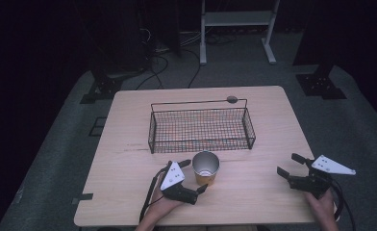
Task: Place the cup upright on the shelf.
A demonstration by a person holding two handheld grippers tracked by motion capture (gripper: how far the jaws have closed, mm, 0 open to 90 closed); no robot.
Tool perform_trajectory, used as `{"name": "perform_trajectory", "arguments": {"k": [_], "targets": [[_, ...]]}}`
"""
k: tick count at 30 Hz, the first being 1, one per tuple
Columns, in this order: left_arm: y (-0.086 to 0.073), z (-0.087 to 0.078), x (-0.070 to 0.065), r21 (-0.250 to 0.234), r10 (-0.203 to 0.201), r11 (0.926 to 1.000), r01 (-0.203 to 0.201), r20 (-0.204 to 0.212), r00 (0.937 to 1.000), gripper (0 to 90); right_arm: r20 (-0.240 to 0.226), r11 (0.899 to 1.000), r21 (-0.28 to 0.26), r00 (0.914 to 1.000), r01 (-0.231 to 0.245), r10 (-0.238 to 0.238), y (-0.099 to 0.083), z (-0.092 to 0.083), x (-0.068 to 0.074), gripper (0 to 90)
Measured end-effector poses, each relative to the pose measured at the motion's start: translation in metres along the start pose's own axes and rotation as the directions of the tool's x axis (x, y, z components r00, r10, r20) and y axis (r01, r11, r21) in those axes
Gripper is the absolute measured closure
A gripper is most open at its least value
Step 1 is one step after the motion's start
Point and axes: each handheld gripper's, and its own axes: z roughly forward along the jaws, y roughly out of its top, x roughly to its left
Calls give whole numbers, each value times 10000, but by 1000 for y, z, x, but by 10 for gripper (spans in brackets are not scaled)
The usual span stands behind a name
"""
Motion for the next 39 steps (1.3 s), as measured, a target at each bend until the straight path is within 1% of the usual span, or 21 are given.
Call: {"name": "perform_trajectory", "arguments": {"k": [4, 9, 11, 13, 25, 28, 31, 32, 34, 39], "targets": [[1, 4, 0, -3, -92, 10000, 92, 18, 10000, 11, -5, 10000, -4, 10000, 28, -28, 0, 0, 0, 130], [3, 10, 0, -1, -87, 10000, 87, 69, 9999, 12, -16, 10000, -6, 10000, 33, -33, 0, 0, 0, 130], [6, 13, 0, -88, -152, 9998, 153, 110, 9998, 11, -15, 10000, -2, 10000, 36, -36, 0, 0, 0, 130], [7, 16, -1, -55, -111, 9999, 112, 149, 9998, 11, -18, 10000, -5, 10000, 30, -30, 0, 0, 0, 130], [14, 30, 0, -64, -184, 9998, 185, 120, 9998, 12, -29, 10000, -5, 10000, 35, -35, 0, 0, 0, 130], [15, 33, -1, -84, -154, 9998, 154, 112, 9998, 12, -38, 10000, -8, 10000, 31, -31, 0, 0, 0, 130], [14, 36, -1, -45, -212, 9998, 213, 113, 9997, 12, -34, 10000, -8, 10000, 48, -48, 0, 0, 0, 130], [14, 37, -1, 36, -210, 9998, 209, 79, 9997, 14, -37, 10000, -8, 10000, 30, -30, 0, 0, 0, 130], [14, 37, 0, -21, -209, 9998, 209, 64, 9998, 40, -44, 10000, -11, 10000, 27, -27, 0, 0, 0, 130], [14, 37, 1, -81, -244, 9997, 244, 11, 9997, 64, -38, 10000, -7, 10000, 45, -45, 0, 0, 0, 130]]}}
